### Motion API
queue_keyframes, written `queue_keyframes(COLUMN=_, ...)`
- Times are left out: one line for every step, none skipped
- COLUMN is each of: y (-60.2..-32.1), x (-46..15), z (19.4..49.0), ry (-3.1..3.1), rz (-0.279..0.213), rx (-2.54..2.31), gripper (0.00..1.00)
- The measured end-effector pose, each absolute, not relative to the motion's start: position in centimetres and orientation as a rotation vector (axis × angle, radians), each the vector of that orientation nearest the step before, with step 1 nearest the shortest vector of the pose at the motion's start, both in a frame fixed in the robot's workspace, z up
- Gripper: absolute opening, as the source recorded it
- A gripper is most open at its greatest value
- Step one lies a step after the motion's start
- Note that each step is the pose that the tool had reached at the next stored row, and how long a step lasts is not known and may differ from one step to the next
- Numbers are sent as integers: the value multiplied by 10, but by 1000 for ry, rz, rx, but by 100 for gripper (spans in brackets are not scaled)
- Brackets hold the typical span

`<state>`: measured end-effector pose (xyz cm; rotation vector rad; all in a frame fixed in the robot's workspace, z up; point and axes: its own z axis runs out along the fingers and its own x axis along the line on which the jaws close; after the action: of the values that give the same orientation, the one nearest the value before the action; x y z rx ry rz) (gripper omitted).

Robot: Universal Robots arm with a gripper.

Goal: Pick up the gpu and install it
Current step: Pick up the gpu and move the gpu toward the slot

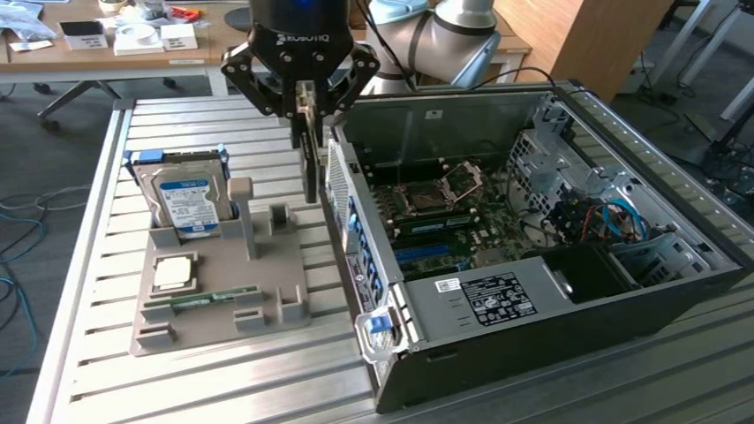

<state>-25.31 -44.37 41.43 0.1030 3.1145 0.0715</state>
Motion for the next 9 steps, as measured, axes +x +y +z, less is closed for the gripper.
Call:
queue_keyframes(y=-444, x=-251, z=414, ry=3114, rz=72, rx=103, gripper=27)
queue_keyframes(y=-444, x=-249, z=414, ry=3114, rz=72, rx=103, gripper=27)
queue_keyframes(y=-444, x=-247, z=414, ry=3114, rz=71, rx=103, gripper=27)
queue_keyframes(y=-444, x=-245, z=414, ry=3114, rz=71, rx=103, gripper=27)
queue_keyframes(y=-443, x=-243, z=414, ry=3114, rz=72, rx=103, gripper=27)
queue_keyframes(y=-443, x=-240, z=414, ry=3114, rz=71, rx=103, gripper=27)
queue_keyframes(y=-443, x=-238, z=414, ry=3115, rz=71, rx=103, gripper=27)
queue_keyframes(y=-443, x=-236, z=414, ry=3114, rz=71, rx=103, gripper=27)
queue_keyframes(y=-443, x=-234, z=414, ry=3114, rz=71, rx=103, gripper=27)
